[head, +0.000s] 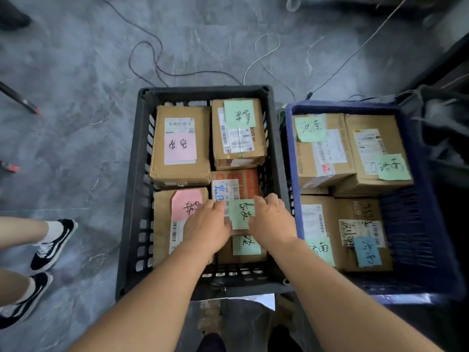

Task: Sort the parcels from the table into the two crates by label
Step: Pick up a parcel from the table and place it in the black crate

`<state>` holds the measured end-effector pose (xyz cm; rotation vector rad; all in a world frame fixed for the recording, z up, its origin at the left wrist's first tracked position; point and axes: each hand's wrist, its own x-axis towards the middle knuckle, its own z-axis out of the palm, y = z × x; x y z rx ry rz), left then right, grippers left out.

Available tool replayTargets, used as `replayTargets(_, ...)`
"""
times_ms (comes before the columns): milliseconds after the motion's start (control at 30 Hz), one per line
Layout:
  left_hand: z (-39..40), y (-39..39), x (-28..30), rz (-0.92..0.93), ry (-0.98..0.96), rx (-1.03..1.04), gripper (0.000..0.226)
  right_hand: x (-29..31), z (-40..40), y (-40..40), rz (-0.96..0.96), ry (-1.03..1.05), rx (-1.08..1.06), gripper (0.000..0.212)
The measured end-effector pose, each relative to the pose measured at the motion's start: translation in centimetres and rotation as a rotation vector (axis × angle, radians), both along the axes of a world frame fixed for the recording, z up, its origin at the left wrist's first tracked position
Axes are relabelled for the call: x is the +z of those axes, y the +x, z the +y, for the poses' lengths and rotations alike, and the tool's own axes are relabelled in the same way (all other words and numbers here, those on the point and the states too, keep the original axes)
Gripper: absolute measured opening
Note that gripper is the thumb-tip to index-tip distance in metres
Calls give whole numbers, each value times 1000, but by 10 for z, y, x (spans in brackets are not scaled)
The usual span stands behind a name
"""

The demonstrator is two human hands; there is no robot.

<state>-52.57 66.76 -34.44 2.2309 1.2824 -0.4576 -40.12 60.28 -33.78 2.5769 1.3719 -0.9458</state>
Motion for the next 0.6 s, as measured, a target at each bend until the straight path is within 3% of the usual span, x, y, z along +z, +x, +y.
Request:
replayTargets(167,-17,8,66,-93,92,-75,52,65,-45,9,-82,112,-113,32)
replayTargets(433,-76,34,150,-219,80,-317,50,170,-142,14,-264,126,-383,26)
replayTargets(600,-119,77,200,-343,129,-498,51,222,-208,28,-418,175,-548,30)
